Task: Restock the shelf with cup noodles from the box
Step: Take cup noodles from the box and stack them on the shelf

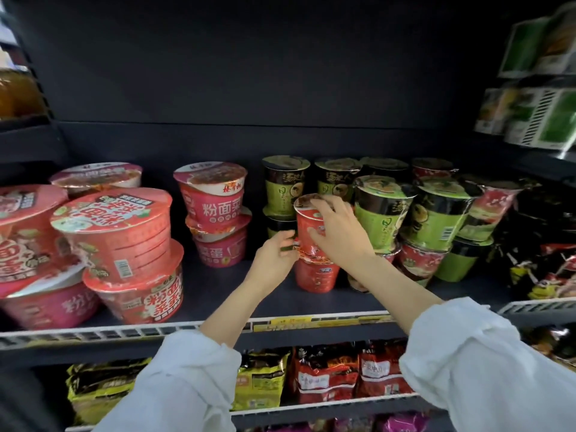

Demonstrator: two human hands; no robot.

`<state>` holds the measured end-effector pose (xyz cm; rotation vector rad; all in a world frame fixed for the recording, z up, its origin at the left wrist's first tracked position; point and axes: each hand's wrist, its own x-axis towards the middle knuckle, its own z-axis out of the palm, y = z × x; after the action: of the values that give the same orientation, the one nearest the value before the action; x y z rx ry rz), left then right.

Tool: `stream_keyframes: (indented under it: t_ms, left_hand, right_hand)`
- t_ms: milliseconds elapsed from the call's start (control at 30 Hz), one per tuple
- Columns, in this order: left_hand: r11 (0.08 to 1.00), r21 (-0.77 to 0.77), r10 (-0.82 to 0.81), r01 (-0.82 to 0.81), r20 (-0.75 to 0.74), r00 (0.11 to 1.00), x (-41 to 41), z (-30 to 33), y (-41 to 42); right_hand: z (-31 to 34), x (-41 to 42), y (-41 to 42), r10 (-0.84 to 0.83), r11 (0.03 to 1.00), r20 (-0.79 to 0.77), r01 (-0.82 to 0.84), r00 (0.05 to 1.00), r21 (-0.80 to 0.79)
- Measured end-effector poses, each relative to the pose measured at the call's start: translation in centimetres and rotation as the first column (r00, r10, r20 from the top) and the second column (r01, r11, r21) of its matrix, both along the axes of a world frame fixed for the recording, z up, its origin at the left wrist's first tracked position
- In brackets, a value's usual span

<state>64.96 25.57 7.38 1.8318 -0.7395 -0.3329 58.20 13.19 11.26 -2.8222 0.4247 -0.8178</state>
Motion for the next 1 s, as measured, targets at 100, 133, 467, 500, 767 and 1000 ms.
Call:
stream_keyframes:
  t_ms: [100,133,467,500,767,1000]
  left_hand:
    - [0.997,0.012,0.072,-0.077,0.23,0.971,-2.9,1.4,0.0]
    - [0.995,0.001,0.092,-0.097,0.299,0.95,-4.1,1.8,-0.1]
    - [0.975,-0.002,0.195,-0.222,0.484,0.853,-21.9,-0.8,-4.7]
    - [0.976,-0.024,0.203,-0.217,0.461,0.864,-24.0,-1.5,-5.4]
    - [0.981,0.172,0.007,-0.087,0.417,0.909,-40.5,-6.7,-11.5]
    - [0.947,0.3,-0.221,0.115,0.346,0.912,-53.8,-9.0,-16.4]
  right_hand:
    - [-0.3,-3.7,0.1,0.1,0.994,0.053,-0.102,0.994,0.045]
    - [-0.6,-5.1,0.1,0.14,0.988,0.051,-0.143,0.989,0.062]
    - [-3.7,-23.0,-5.5,0.266,0.944,-0.071,-0.245,0.961,0.221]
    - [-4.3,-25.1,-6.3,0.26,0.944,-0.084,-0.235,0.962,0.232]
    - [-9.4,-41.6,-12.2,0.114,0.939,-0.264,-0.017,0.958,0.344]
    - [-14.6,-55.4,-16.7,-0.067,0.903,-0.44,0.242,0.895,0.355]
